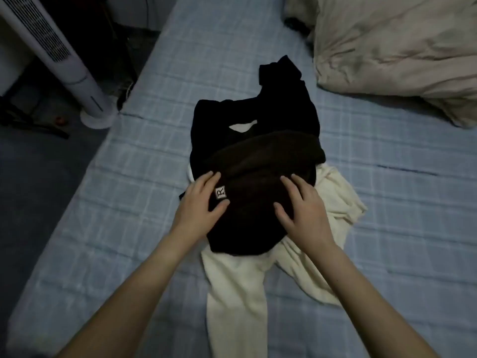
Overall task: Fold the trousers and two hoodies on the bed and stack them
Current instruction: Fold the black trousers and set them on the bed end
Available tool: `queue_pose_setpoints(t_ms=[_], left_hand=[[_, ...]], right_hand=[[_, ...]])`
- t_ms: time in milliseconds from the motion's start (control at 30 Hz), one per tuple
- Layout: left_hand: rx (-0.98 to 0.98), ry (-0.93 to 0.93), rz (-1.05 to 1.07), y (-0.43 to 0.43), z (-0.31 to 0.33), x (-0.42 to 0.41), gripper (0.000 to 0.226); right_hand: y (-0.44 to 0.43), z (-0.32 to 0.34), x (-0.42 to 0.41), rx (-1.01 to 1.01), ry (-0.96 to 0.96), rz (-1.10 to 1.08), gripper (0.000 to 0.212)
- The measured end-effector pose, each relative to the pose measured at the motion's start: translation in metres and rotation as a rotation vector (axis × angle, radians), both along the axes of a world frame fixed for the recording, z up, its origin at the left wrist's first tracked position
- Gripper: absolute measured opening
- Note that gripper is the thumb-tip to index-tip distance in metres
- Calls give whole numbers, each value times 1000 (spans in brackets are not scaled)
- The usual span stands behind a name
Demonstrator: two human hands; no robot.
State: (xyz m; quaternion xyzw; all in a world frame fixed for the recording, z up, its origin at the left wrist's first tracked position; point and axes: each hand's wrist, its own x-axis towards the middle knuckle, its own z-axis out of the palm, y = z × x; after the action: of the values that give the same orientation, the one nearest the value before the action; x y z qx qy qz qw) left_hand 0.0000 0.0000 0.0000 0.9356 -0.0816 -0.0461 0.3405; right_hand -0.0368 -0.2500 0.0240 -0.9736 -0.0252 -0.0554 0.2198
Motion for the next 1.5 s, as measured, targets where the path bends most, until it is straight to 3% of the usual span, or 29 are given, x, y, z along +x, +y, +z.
queue_pose_setpoints(t_ms=[67, 200, 333, 433, 733, 967, 1133, 1300, 1500], left_hand=[[12, 22, 83, 1, -31, 27, 72], [25, 155, 195, -2, -98, 62, 85], [-129, 335, 323, -10, -148, 76, 85], [-183, 338, 316, -16, -164, 76, 83], [-313, 125, 259, -10, -135, 66, 84], [-108, 5, 162, -11, -111, 44, 80], [-151, -67, 140, -13, -100, 21, 71], [-446, 89, 356, -18, -93, 8, 71], [-424, 278, 365, -7, -85, -3, 82]], right_hand=[[-2, -33, 30, -58, 44, -60, 69], [-4, -107, 64, -78, 321, -222, 92], [-9, -150, 70, 57, 231, -210, 97], [-9, -160, 66, 185, 132, -212, 93], [-30, -145, 59, 308, 13, -268, 38], [-36, -108, 42, 333, -24, -304, 23], [-26, -86, 25, 381, -47, -285, 20], [-20, -81, 7, 412, -18, -284, 21], [-26, -68, -5, 447, 83, -248, 30]])
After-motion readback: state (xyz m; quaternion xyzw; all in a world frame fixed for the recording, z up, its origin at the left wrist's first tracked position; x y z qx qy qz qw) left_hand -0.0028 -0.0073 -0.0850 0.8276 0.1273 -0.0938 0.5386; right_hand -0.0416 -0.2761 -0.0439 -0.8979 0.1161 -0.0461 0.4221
